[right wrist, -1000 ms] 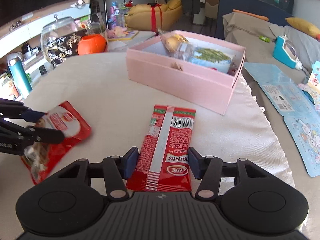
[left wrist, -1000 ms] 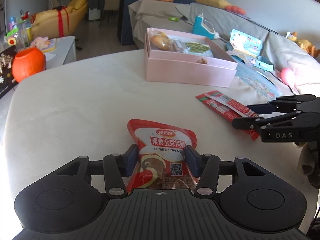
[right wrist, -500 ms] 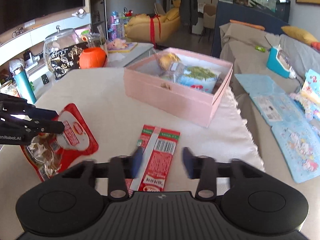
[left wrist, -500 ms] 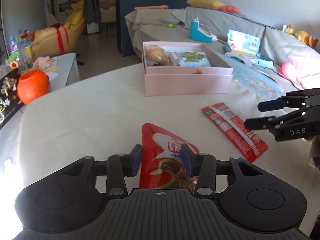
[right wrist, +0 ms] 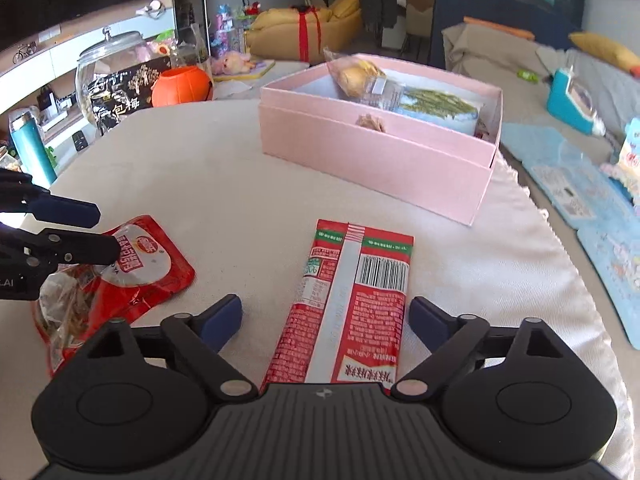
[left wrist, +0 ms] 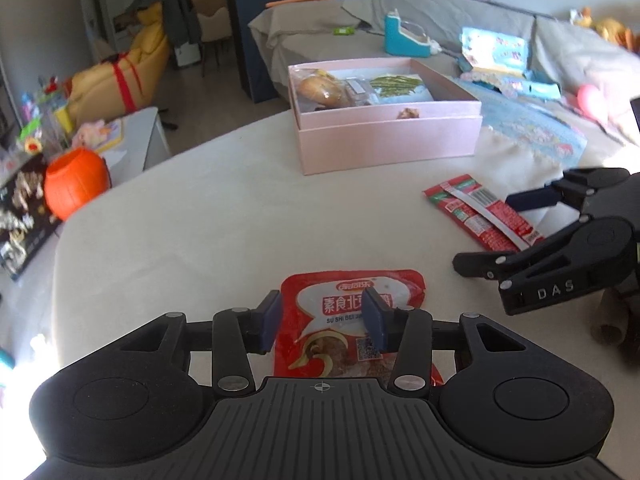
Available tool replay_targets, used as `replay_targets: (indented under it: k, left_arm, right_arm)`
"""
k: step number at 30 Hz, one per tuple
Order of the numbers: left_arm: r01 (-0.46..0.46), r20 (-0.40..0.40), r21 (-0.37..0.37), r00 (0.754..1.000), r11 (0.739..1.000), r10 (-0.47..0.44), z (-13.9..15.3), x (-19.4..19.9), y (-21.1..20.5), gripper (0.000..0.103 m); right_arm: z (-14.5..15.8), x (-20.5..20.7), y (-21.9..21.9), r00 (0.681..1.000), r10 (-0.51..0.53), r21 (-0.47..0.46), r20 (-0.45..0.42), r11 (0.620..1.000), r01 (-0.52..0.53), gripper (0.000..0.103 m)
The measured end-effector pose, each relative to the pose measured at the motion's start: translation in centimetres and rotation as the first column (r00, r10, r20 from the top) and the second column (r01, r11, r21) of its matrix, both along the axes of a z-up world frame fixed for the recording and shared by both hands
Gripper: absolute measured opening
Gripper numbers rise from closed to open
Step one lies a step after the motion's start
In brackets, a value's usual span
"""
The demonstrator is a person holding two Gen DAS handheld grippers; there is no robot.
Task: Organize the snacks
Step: 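Hold the red duck packet in the left tool while the right tool aligns over the sausage strip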
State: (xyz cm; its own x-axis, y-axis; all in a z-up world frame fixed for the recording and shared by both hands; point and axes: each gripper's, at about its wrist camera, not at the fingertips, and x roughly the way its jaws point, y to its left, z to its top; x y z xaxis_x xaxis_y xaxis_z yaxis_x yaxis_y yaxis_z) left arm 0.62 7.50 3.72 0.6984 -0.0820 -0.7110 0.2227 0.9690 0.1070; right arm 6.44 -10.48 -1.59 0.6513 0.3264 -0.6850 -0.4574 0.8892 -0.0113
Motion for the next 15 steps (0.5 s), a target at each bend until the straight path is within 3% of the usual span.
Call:
replay_targets:
  k: [2, 6, 8, 11, 15]
  left_arm:
    - [0.011, -0.001, 0.014, 1.000, 1.000, -0.011, 0.2, -0.1, -0.4, 0.044]
    - [0.054, -0.044, -0.028, 0.998, 0.998, -0.055, 0.4, 0.0, -0.7, 0.046]
    - [0.070, -0.067, 0.000, 0.995, 0.998, -0.069, -0.1, 0.0, -1.4, 0.047]
    - [0.075, -0.074, 0.036, 0.995, 0.997, -0.072, -0.8, 0.0, -1.9, 0.058]
    - [0.068, -0.082, 0.029, 0.994, 0.997, -0.065, -1.2, 0.5, -2.0, 0.066]
  right_arm:
    - [0.0, 0.2, -0.3, 1.000, 0.000, 0.019, -0.007, 1.000, 0.000, 0.094]
    - [0.0, 0.2, -0.6, 1.000, 0.004, 0.027, -0.007, 1.000, -0.004, 0.095]
    - [0.0, 0.2, -0.5, 1.000, 0.004, 0.027, -0.006, 1.000, -0.004, 0.095]
    - [0.0, 0.2, -0.6, 1.000, 0.004, 0.029, -0.006, 1.000, -0.003, 0.095]
    - [0.0, 0.1, -0.6, 1.000, 0.003, 0.030, -0.005, 1.000, -0.003, 0.095]
